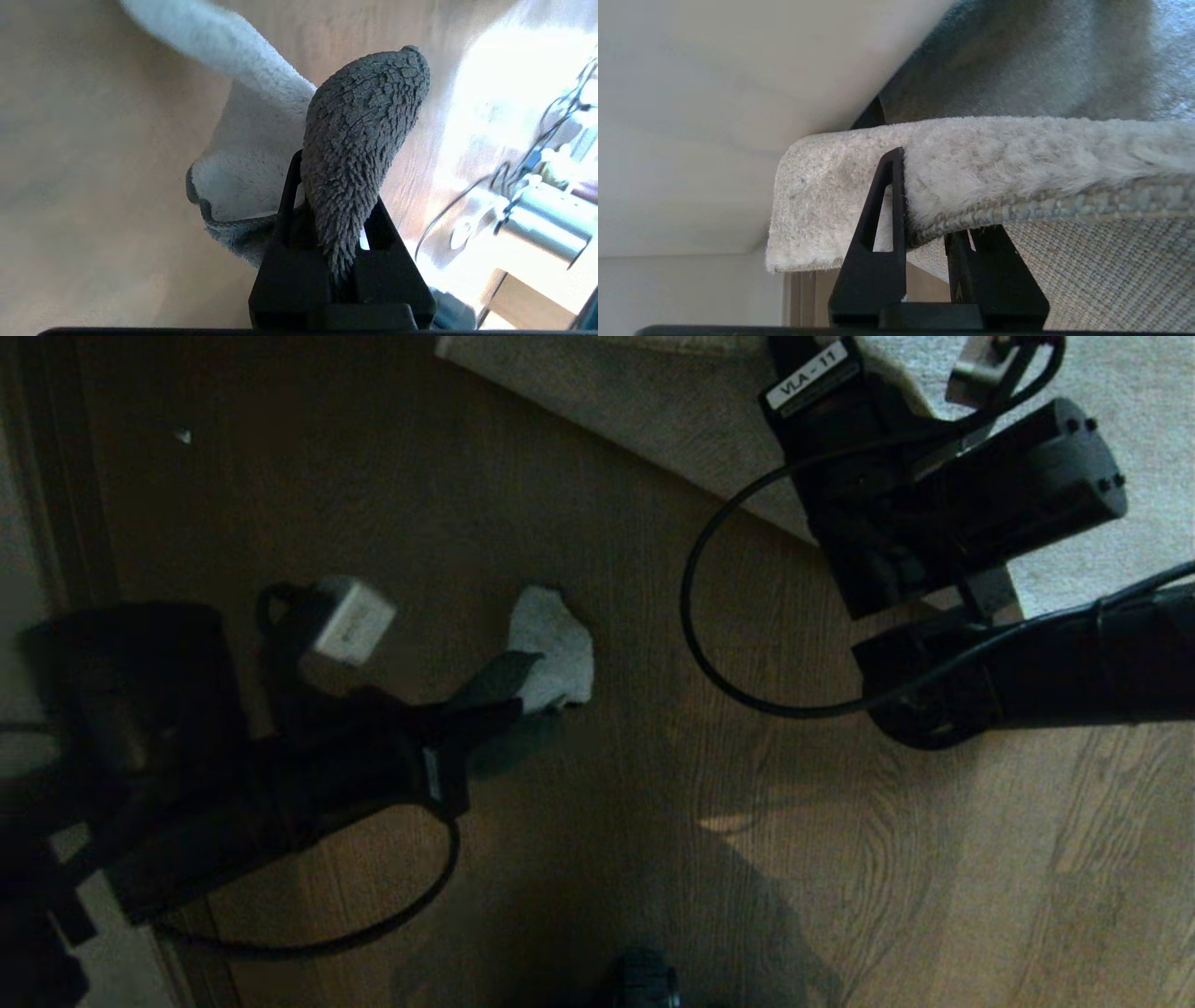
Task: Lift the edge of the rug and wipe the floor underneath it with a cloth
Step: Wipe the floor under the carpet with a rag
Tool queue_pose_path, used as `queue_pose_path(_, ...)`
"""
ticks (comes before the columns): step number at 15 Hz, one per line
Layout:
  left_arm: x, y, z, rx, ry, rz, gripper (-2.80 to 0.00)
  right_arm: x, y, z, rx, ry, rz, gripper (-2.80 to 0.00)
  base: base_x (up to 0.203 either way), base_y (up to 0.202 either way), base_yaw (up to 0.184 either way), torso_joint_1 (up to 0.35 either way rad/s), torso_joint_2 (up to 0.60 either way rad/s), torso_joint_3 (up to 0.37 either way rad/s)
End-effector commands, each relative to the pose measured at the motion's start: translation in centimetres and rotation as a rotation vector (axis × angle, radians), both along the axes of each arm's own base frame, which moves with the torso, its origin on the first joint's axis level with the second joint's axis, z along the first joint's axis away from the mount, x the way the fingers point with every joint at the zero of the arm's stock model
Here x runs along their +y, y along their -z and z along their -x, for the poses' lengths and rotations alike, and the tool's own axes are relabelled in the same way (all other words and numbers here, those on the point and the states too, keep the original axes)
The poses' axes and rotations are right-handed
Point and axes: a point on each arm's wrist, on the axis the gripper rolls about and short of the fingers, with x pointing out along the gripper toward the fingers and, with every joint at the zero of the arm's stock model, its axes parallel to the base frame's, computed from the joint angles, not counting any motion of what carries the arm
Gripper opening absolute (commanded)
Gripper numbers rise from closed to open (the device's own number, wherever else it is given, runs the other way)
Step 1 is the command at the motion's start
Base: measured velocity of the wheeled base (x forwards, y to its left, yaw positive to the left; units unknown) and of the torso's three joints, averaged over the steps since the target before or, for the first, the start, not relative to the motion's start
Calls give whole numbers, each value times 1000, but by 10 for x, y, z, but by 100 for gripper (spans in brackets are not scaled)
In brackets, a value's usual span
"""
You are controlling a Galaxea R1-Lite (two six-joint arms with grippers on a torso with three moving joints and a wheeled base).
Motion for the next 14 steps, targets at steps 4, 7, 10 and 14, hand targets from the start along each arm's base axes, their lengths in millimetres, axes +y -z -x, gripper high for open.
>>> queue_pose_path(4,-50,4,-15,24,41,32,-280,-3,7,-9,10,15,5,-280,0,0,0,0,0,0)
queue_pose_path(7,-73,11,2,48,88,23,-280,-5,11,-14,20,26,13,-280,0,0,0,0,0,0)
queue_pose_path(10,-94,24,25,116,140,18,-280,-6,13,-17,24,32,16,-280,0,0,0,0,0,0)
queue_pose_path(14,-119,52,34,201,139,6,-280,-10,14,-20,28,45,17,-280,0,0,0,0,0,0)
